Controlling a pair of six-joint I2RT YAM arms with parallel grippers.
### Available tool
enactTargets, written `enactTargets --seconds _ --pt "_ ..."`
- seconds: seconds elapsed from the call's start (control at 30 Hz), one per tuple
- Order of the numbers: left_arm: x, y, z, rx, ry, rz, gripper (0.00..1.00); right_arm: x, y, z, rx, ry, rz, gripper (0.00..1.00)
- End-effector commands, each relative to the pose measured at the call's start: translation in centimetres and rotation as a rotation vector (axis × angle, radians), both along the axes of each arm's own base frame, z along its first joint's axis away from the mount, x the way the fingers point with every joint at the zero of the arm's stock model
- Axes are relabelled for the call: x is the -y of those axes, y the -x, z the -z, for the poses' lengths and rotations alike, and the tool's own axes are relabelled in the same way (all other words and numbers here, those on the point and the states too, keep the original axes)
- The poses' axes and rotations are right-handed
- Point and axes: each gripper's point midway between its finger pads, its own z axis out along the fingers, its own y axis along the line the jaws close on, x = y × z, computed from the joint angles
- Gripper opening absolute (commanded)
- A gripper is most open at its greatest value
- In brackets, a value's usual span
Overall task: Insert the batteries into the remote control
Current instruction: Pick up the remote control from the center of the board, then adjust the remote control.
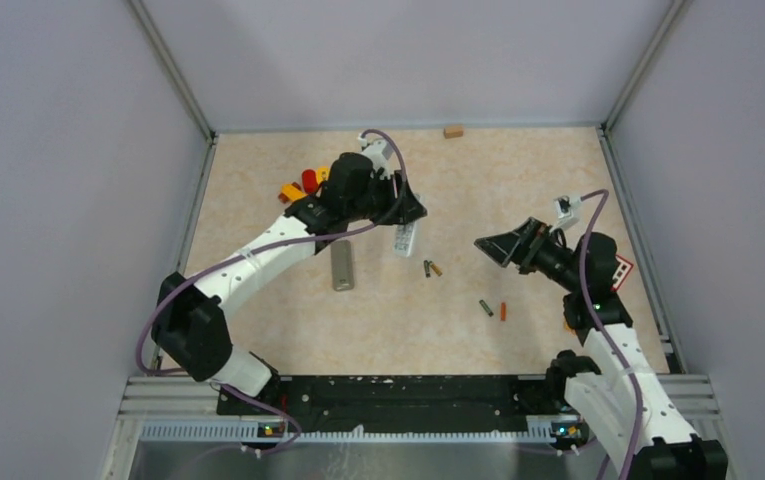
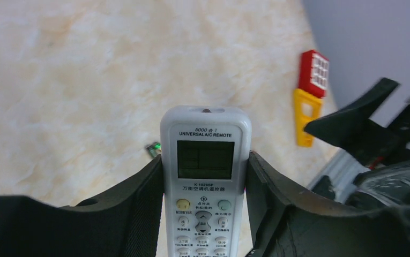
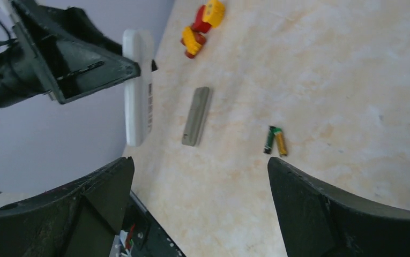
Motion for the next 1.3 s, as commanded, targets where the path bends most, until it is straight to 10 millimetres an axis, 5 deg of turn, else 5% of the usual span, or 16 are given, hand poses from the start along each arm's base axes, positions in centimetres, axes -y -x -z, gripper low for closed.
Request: enactTargets --seconds 0.0,0.27,0.53,0.73,0.9,1.0,1.13,1.27 --pt "3.7 0.5 -8.2 0.123 0.280 0.229 0.01 -2.9 0.6 -7.9 0.296 -0.154 -0.121 0.99" --pt "6.5 2.6 -14.2 0.060 0.578 0.427 0.00 -7.4 0.9 -12.5 0.367 -0.289 -0.237 0.99" --pt "6.5 4.0 -17.8 0.055 0.721 0.488 0.00 -10.5 1.9 -15.6 0.389 -0.433 -0.356 0.96" --pt "5.8 4.3 -19.2 0.077 0.766 0.445 0.01 -11.1 3.3 -16.7 0.431 -0.469 -0.405 0.80" --pt "5.1 3.8 -19.2 0.120 0.790 0.378 0.09 -11.7 3.5 -17.3 0.470 -0.448 -0.422 0.50" --pt "4.6 3.2 -18.1 0.141 0.735 0.319 0.29 -12.0 2.6 -16.7 0.468 -0.393 -0.406 0.33" --pt "3.0 2.2 -15.6 0.170 0.537 0.216 0.76 -12.4 0.4 -14.4 0.473 -0.206 -0.356 0.24" --pt "0.7 2.0 -13.3 0.141 0.328 0.138 0.95 -12.3 -1.7 -11.4 0.485 0.028 -0.313 0.19"
